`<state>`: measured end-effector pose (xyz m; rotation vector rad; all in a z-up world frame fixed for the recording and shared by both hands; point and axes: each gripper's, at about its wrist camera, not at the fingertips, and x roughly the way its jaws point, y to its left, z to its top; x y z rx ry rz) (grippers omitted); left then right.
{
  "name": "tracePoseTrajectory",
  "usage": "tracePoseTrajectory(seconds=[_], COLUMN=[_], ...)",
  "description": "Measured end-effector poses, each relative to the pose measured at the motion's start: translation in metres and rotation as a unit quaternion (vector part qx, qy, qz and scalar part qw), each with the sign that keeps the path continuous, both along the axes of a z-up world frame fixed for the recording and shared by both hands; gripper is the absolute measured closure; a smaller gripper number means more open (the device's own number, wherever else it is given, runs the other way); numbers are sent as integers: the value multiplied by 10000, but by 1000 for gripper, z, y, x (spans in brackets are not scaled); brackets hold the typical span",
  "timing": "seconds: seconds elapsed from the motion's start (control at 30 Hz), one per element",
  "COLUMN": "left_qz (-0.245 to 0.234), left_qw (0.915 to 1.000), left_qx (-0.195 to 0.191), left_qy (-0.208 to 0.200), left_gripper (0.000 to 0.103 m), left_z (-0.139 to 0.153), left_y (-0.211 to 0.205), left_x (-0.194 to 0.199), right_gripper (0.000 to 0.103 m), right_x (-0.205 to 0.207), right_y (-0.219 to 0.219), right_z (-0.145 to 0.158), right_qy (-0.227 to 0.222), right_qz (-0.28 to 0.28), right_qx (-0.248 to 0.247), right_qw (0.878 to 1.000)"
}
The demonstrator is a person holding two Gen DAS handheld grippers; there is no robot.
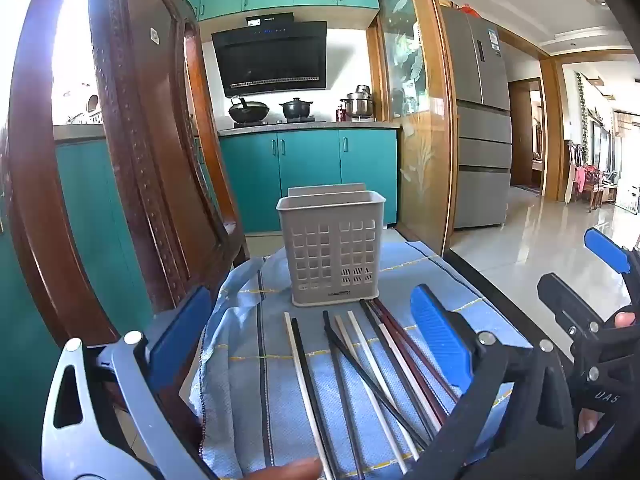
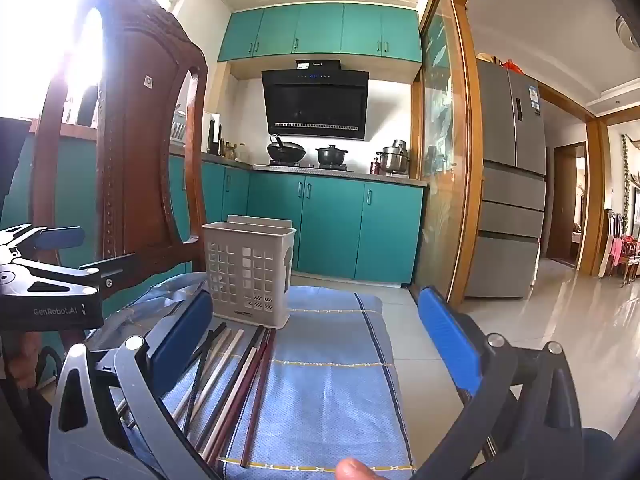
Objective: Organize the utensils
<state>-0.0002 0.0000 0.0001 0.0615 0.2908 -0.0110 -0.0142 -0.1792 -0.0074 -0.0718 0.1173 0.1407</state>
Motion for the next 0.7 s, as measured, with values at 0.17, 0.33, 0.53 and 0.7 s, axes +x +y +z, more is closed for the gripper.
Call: tracePoseTrajectory(seconds=[0.17,0.33,0.53,0.7], left_qz=[-2,-15,2,-9], left_qw=[10000,10000,10000,10000], left_qx=[-14,-6,18,18], left_qy=[20,25,31,42], left_gripper=[4,4,4,4], left_z=[0,1,-3,-3], left_y=[0,1,1,-1], left_x=[0,-1,2,3], right_gripper=[3,3,3,3], right_x=[0,0,-1,-1], right_y=[-1,-1,0,0], right_z=[0,0,2,1], right_qy=[4,-8,-6,-10], right_qz=[-22,-22,-34,-32], right_qx=[24,19,7,7], right_qw=[10000,10000,10000,10000])
